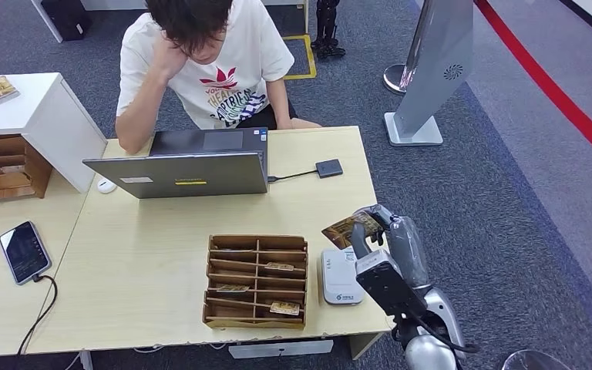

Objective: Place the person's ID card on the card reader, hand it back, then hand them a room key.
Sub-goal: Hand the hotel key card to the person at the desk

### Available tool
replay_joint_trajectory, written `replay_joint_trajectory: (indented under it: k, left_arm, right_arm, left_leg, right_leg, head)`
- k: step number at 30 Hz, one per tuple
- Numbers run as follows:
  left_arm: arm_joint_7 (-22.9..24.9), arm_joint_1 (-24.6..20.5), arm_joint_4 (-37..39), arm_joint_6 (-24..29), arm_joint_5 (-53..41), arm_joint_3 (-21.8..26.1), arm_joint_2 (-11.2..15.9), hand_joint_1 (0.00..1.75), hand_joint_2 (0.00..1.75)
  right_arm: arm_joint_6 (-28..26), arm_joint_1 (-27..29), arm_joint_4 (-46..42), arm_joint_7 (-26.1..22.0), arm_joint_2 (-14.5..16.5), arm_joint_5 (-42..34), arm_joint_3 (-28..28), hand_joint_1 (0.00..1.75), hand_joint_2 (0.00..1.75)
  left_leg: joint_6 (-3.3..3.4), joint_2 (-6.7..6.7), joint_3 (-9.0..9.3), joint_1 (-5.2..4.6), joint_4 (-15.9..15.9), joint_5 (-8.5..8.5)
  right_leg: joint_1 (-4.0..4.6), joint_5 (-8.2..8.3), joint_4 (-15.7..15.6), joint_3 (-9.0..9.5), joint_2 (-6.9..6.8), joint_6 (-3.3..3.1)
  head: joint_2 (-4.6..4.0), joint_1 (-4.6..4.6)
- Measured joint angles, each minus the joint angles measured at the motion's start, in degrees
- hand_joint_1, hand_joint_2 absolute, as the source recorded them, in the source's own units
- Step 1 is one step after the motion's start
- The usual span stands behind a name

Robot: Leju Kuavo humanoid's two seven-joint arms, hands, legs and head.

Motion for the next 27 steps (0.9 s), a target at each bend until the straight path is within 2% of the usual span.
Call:
replay_joint_trajectory:
  k: [11, 16, 22, 27]
  left_arm:
    - [-0.37, -0.02, -0.16, -0.08, -0.68, 0.04, -0.09, 0.00, 1.75]
    - [-0.37, -0.06, -0.16, -0.14, -1.34, 0.04, -0.07, 0.00, 1.75]
    - [-0.38, -0.30, -0.16, -0.33, -3.10, -0.12, 0.06, 0.00, 1.75]
    - [-0.47, -0.67, -0.16, -0.37, -4.47, -0.75, 0.20, 0.00, 1.75]
  right_arm:
    - [-0.15, -0.48, -1.46, -0.54, -0.02, 0.21, 1.84, 1.75, 1.75]
    - [1.47, -2.08, -1.09, -0.43, -0.10, 0.22, 2.97, 1.75, 1.75]
    - [5.04, -9.69, 2.86, 1.03, 0.10, -0.07, 6.47, 1.75, 1.75]
    - [6.08, -17.71, 7.25, 3.08, 2.07, -1.01, 9.24, 1.75, 1.75]
  left_leg:
    - [0.00, -0.01, -0.01, 0.00, 0.00, 0.00]
    - [0.00, 0.01, -0.03, 0.00, -0.01, 0.00]
    - [-0.01, 0.02, -0.03, 0.01, -0.01, 0.09]
    - [-0.04, 0.00, -0.03, 0.01, -0.01, 0.15]
  right_leg:
    - [0.00, 0.00, 0.00, 0.00, 0.00, 0.00]
    - [0.00, 0.00, 0.00, 0.00, 0.01, 0.00]
    - [0.01, 0.06, 0.02, 0.00, 0.02, -0.01]
    - [0.01, 0.08, 0.04, -0.01, 0.01, -0.02]
  head:
    - [0.00, -0.01]
    - [0.00, 0.00]
    - [0.00, -0.01]
    - [0.00, 0.00]
